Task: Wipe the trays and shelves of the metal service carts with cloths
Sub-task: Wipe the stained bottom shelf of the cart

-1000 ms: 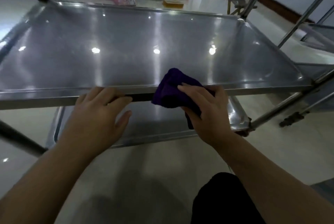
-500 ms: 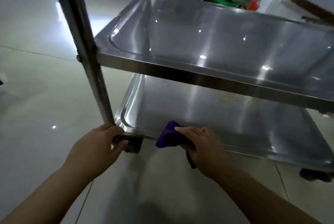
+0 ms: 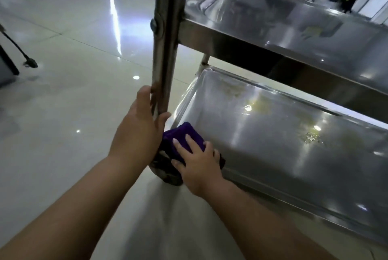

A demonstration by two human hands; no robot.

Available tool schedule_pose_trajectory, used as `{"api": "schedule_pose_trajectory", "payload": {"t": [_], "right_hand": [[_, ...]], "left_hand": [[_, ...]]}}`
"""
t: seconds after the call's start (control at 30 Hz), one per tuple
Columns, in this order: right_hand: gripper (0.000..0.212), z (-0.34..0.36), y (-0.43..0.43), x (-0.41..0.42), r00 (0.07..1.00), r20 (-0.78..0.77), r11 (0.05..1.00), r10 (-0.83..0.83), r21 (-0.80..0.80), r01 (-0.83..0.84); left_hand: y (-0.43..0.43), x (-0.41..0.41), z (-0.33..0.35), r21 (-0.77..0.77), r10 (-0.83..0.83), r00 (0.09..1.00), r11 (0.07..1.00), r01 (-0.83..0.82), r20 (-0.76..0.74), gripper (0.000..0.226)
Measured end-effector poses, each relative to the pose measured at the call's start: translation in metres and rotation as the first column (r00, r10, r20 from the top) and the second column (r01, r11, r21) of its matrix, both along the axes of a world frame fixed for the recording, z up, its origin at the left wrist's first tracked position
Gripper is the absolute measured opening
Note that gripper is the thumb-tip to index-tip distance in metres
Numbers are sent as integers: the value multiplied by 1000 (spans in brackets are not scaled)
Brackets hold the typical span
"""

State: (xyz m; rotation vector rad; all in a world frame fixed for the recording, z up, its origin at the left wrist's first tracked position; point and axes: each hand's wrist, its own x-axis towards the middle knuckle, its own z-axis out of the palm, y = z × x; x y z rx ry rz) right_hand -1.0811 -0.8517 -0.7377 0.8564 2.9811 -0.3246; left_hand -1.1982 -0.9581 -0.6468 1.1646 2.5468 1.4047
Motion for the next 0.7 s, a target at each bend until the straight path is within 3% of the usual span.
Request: {"api": "schedule_pose_trajectory", "payload": {"t": [0.1,0.2,0.27,0.33,0.4,0.47,0.53,0.63,0.7], "right_hand": [[54,-12,13,4,998,27,997,59,56,-61],[50,-7,52,6,971,157,972,183,120,-202],[49,0,81,2,989,148,997,-18,71,7],[52,6,98,-12,946,119,952,-303,-17,307],[54,4,95,-38,895,156,905,-418,-10,425],[54,-1,76,-62,922,143,932,-360,-3,364],[51,-11,52,-73,991,41,991,-129,-18,130],[49,-17,47,-61,978,-17,978,207,2,-207],[50,-14,78,-55,983,20,980,185,66,-186]], "left_hand": [[-1,-2,-6,0,-11,1000,1000,11,-28,52],[0,-2,-6,26,-35,998,999,36,-44,50],[-1,-4,-7,32,-53,998,998,54,-31,48],[-1,-7,-7,44,-70,997,996,71,-17,45],[-1,-11,-10,57,-81,997,995,82,-19,46],[-1,-14,-12,68,-85,996,994,87,-31,46],[-2,-16,-14,73,-90,995,993,92,-32,46],[-3,-18,-13,81,-93,995,992,94,-27,46],[-3,-18,-12,93,-95,995,991,98,-30,46]]}}
